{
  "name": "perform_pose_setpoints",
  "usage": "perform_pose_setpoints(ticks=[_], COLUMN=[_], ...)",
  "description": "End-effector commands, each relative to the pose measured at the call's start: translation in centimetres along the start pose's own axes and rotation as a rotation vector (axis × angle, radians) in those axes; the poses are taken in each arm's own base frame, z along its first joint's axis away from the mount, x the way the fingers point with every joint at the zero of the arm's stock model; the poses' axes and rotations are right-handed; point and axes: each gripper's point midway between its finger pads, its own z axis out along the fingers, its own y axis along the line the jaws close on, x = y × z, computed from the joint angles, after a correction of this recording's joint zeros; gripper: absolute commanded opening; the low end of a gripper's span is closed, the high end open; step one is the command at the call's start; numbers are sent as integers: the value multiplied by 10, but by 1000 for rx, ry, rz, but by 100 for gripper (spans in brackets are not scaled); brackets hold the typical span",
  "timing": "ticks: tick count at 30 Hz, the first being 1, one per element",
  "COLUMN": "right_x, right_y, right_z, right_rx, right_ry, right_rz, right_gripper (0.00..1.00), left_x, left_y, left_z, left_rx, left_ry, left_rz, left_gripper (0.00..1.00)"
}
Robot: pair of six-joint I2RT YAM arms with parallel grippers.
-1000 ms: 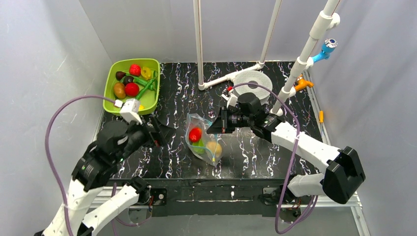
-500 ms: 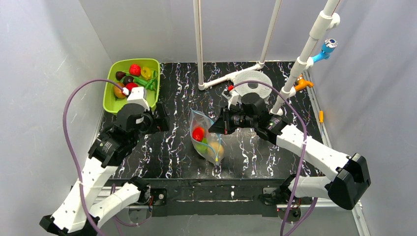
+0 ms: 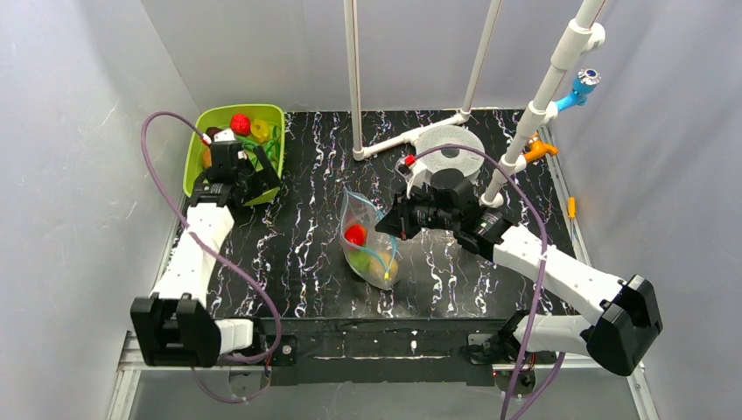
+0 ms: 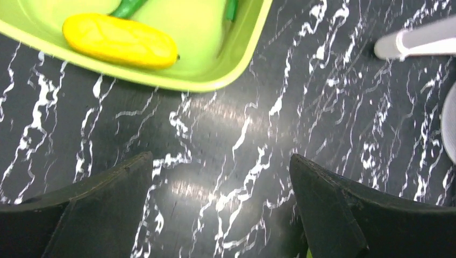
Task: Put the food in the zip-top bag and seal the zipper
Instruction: Pick up the fake fruit from the bin.
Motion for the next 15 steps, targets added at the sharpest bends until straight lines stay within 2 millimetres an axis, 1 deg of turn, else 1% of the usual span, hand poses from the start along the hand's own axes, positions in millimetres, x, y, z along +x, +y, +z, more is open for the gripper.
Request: perform_pose_setpoints(ticks=[1,2,7,9,11,13,15], right_x=[-9,-9,-5,-2,1,3,2], right_y=[1,2,12,16,19,20,24], right_z=[-1,-2,-5,-5,-6,-6,-6], right_rx=[66,81,78,74,67,63,52], right_ry=[-90,-98,-125,-129,-130,-134,-149], right_rz=[-143,-168,-218,-230,-241,-252,-266], right_gripper=[1,1,1,1,1,1,1], left_x=[-44,-48,-65,-76,-82,-87,-99], left_y=[10,19,40,50,56,59,60], left_z=[56,70,130,153,170,181,190], left_rx=[-37,-67,-133,-158,-167,-170,-162], left_ry=[-104,-94,-27,-23,-63,-130,-211], left_rz=[-64,-80,-147,-192,-211,-230,-258], left_gripper=[98,98,98,98,98,98,98])
